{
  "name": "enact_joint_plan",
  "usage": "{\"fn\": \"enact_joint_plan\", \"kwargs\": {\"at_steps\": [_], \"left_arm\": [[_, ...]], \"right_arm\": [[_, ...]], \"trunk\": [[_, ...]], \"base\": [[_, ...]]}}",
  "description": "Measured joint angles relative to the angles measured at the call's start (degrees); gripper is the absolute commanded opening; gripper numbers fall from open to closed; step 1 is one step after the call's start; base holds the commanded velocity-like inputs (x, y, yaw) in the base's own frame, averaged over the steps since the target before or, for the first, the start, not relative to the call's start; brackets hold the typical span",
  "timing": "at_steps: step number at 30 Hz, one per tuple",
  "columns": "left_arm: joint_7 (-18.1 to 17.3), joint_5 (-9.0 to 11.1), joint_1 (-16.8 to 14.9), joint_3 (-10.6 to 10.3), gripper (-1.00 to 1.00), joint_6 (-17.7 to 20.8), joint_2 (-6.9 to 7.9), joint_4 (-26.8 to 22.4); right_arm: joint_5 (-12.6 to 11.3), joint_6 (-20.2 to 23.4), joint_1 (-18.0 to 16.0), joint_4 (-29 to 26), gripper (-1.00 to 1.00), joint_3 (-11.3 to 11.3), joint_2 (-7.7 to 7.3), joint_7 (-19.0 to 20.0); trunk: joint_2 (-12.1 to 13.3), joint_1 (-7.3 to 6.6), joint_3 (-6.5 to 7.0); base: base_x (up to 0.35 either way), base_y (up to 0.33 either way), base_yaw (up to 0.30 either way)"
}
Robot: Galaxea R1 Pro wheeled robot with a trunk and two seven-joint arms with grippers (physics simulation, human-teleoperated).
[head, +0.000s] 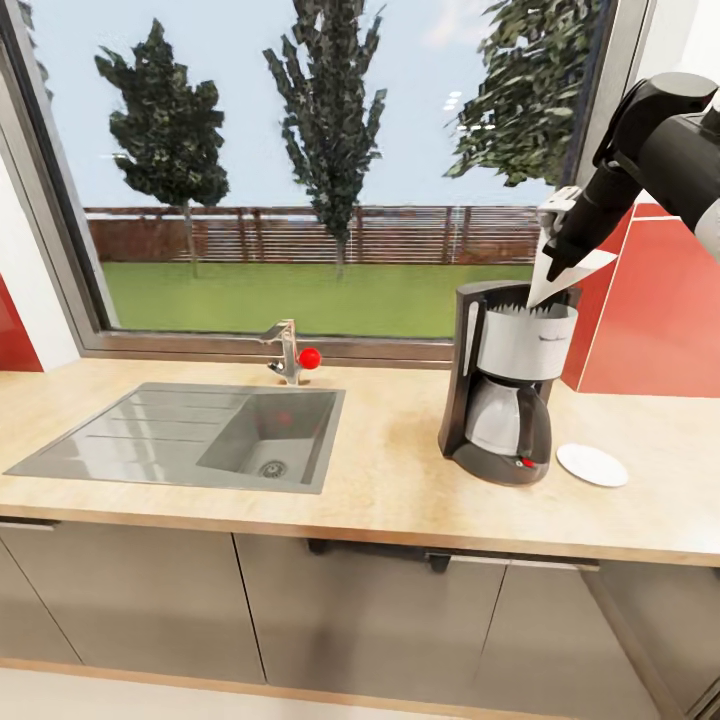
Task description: Set up a coffee station on the kitchen countertop: keep the coffee maker on the countertop, move the bottle of coffee from the kitchen shelf to the counter next to the coffee maker, place a paper coffee filter on top of the coffee maker, put the saucer next to the coffee maker with the coffee cup on the saucer, and place the electric kettle next to the coffee maker.
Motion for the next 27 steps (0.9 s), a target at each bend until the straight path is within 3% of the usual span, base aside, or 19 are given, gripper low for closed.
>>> {"fn": "enact_joint_plan", "kwargs": {"at_steps": [13,20,27], "left_arm": [[0.0,0.0,0.0,0.0,1.0,0.0,0.0,0.0],[0.0,0.0,0.0,0.0,1.0,0.0,0.0,0.0],[0.0,0.0,0.0,0.0,1.0,0.0,0.0,0.0]], "right_arm": [[0.1,0.0,0.0,0.0,-1.0,0.2,0.07,0.0],[0.1,0.0,0.0,0.0,-1.0,2.6,0.03,0.0],[0.1,0.0,0.0,0.0,-1.0,3.5,0.07,0.0]], "trunk": [[-1.2,0.66,-0.54],[-3.6,1.97,-1.61],[-3.6,1.98,-1.62]], "base": [[0.0,0.0,0.0],[0.0,0.0,0.0],[0.0,0.0,0.0]]}}
